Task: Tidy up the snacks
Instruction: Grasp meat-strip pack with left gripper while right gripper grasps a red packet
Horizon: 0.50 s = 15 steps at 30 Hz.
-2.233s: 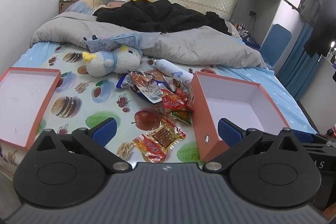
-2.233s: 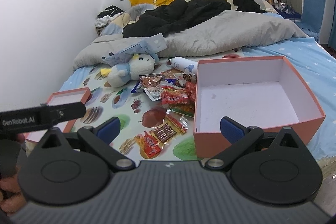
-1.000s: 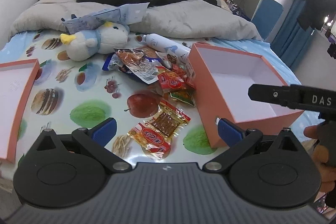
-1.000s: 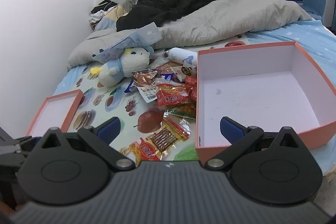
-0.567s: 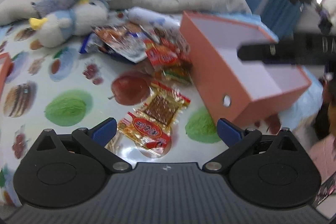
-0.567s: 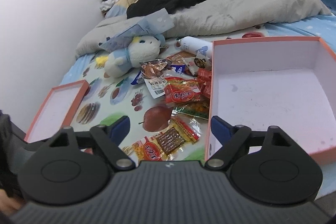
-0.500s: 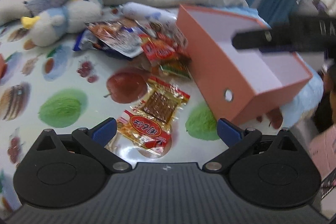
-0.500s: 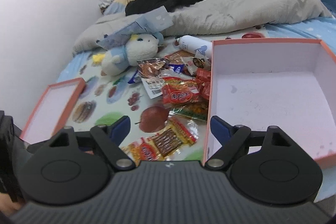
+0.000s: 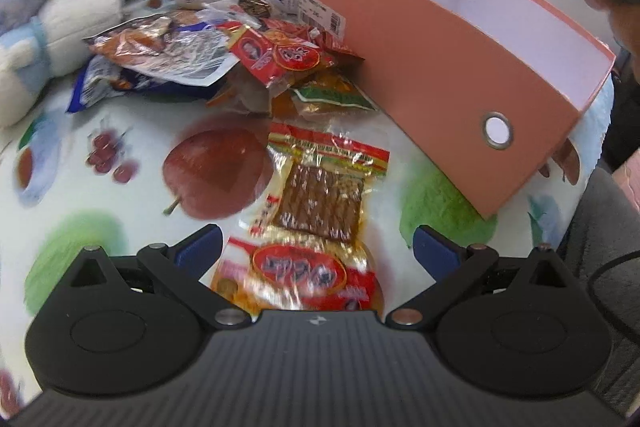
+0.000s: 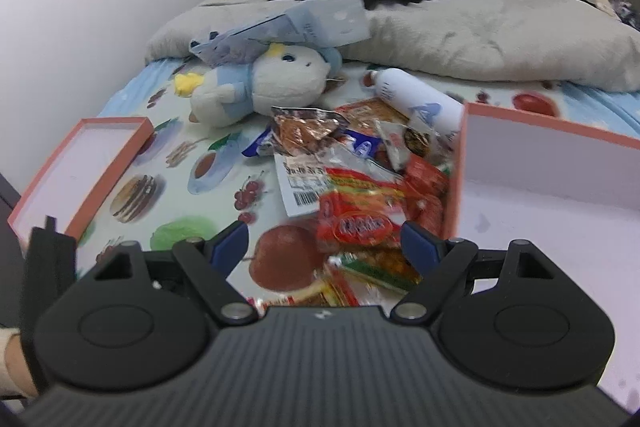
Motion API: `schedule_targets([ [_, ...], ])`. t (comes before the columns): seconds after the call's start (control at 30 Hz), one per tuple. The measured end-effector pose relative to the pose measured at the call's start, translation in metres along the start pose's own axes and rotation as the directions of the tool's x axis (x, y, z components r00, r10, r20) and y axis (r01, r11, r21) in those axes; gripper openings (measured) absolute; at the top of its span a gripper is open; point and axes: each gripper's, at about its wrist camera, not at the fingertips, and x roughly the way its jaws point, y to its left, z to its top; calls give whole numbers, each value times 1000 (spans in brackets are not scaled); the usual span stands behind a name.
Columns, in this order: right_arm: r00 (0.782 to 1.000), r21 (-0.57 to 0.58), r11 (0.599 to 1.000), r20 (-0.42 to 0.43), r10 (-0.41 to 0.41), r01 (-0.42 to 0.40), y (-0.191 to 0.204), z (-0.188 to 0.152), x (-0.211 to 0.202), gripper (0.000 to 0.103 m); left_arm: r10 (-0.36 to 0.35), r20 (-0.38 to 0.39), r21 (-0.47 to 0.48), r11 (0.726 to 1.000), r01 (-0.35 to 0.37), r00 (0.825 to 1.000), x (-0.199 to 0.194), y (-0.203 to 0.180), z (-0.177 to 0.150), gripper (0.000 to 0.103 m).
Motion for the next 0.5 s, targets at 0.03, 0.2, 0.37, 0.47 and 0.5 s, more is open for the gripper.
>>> schedule_targets([
  [0.03,1000,0,1000,-7,2,-2,1,3,6,81,-7,0,6,1000,7,1000,4,1,2,102],
  [0.2,996,23,999,-88,-34,37,-4,11,45,73,-49,-14,21,999,50,999,27,3,7,102],
  [0.37,988,-8,999,-144,-50,49,-6,16,71,69,-6,-11,45,999,6,1000,40,2,8,101],
  [0.47,981,-32,996,-173,-83,79,-5,18,84,59,27,-25,78,997,-25,999,45,-1,10,100],
  [0.5,978,-35,996,-186,-92,86,-5,18,90,59,36,-24,89,995,-34,999,47,-3,11,100],
])
